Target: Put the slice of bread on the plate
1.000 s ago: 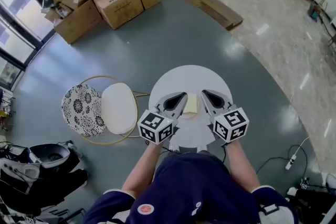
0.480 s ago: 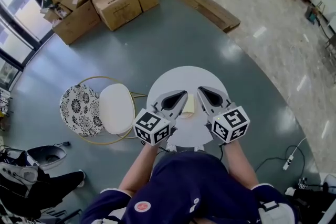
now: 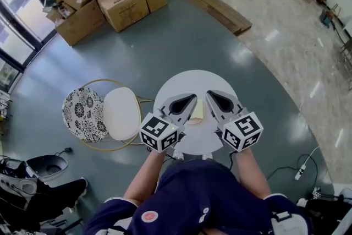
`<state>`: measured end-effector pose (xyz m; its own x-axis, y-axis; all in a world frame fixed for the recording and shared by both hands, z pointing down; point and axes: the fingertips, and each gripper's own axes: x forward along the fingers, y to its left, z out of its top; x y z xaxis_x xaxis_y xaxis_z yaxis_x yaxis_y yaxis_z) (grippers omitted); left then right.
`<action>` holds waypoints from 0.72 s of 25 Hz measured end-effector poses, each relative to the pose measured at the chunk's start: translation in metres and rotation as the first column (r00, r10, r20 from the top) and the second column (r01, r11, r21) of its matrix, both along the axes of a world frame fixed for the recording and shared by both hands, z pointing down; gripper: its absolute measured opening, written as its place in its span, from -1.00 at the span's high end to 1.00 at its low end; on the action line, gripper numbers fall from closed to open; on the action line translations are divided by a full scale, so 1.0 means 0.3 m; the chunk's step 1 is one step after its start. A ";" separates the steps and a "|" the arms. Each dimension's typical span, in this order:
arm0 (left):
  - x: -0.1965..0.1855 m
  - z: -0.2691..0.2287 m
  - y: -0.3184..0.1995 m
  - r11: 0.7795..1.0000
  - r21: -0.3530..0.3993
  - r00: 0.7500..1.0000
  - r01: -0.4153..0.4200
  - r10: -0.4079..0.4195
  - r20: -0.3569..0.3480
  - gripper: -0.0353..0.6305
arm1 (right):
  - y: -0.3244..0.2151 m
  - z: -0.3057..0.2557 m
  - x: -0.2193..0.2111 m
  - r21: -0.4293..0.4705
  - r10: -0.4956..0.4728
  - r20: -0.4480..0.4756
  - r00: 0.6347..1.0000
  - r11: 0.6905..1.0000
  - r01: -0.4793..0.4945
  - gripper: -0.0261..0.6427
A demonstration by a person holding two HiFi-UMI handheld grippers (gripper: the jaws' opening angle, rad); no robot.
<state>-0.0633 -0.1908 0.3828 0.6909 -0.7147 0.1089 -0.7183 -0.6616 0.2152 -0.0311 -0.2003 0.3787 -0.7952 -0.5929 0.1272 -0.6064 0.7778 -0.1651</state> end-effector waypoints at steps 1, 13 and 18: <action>0.001 -0.003 0.001 1.000 0.000 1.000 0.000 0.000 0.000 0.87 | 0.001 -0.003 0.000 0.000 -0.002 0.002 1.000 1.000 0.002 0.90; 0.008 -0.029 0.010 1.000 0.002 1.000 -0.007 0.007 -0.026 0.87 | 0.007 -0.022 0.007 0.007 -0.007 0.025 1.000 1.000 0.007 0.90; 0.009 -0.049 0.018 1.000 0.009 0.999 -0.013 0.013 -0.038 0.87 | 0.013 -0.033 0.005 0.013 -0.005 0.028 1.000 1.000 0.005 0.90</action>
<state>-0.0605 -0.1854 0.3682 0.7036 -0.7064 0.0767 -0.7011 -0.6727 0.2365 -0.0297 -0.1964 0.3687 -0.8013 -0.5903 0.0974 -0.5977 0.7831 -0.1716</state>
